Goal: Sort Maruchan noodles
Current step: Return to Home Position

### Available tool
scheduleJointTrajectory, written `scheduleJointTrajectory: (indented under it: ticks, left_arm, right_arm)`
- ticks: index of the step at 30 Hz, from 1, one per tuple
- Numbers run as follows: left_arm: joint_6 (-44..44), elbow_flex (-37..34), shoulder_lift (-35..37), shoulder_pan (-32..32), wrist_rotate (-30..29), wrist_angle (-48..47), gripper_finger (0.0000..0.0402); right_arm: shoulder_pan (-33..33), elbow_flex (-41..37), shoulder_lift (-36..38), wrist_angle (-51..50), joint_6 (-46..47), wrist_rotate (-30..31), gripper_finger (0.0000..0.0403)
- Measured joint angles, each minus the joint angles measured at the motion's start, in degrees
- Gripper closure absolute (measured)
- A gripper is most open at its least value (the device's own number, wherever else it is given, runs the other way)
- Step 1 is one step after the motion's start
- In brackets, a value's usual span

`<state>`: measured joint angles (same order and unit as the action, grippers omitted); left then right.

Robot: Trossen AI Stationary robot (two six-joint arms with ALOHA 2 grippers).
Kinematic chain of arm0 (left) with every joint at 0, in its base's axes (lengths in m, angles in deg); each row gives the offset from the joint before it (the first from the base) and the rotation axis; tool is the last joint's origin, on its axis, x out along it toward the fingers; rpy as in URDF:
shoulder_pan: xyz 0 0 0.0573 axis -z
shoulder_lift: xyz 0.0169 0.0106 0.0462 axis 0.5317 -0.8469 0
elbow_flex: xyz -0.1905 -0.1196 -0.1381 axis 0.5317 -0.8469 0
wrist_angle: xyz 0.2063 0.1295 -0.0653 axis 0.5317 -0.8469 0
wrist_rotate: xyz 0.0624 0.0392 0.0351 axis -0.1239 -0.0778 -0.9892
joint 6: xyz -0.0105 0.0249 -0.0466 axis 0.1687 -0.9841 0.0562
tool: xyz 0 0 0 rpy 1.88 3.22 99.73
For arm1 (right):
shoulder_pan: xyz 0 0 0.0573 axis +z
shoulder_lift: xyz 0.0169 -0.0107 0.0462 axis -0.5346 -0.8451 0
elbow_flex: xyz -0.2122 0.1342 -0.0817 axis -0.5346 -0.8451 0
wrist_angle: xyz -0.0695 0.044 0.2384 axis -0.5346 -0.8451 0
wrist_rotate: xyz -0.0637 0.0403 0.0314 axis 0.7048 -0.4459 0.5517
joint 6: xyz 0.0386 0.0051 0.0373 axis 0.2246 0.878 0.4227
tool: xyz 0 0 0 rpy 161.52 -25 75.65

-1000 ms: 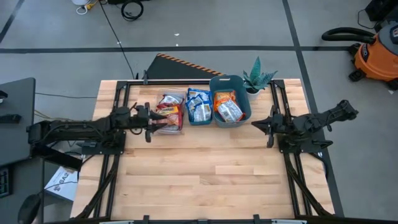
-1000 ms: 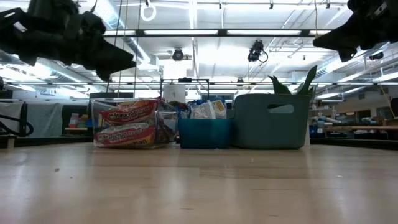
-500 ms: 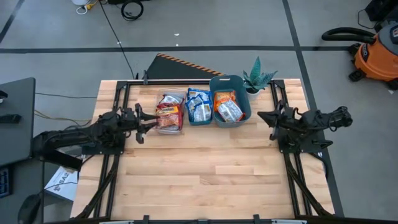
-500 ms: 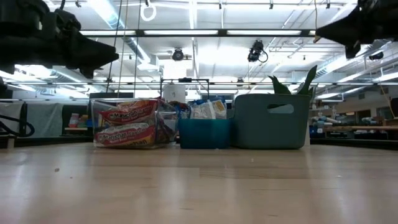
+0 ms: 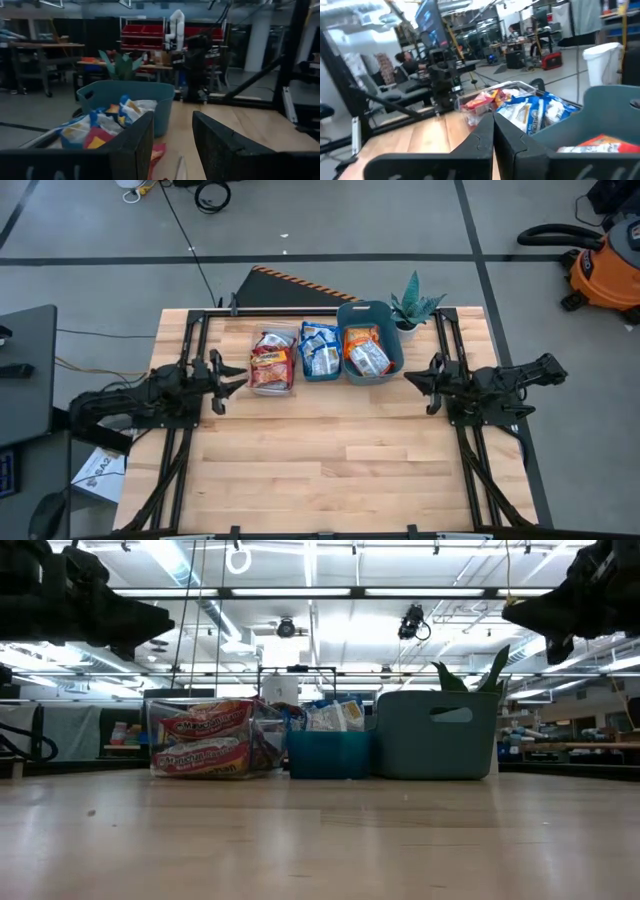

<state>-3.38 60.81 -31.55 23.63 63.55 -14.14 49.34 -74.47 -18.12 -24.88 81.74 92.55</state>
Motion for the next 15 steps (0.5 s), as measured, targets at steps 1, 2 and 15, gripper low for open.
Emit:
scheduleJointTrajectory:
  ticks: [1,2,15]
  left_arm:
    - [0.1,0.0,0.0,0.6,0.0,0.0,0.0260]
    - [0.1,0.0,0.0,1.2,0.1,-0.4,0.0260]
    - [12.2,0.0,-0.3,3.6,0.5,-0.3,0.0260]
  right_arm:
    - [0.0,-0.7,0.0,1.1,0.4,0.3,0.0394]
    - [0.0,-1.7,-0.2,2.6,1.4,0.6,0.0393]
    - [0.0,-2.4,-1.2,3.1,15.7,-0.2,0.0383]
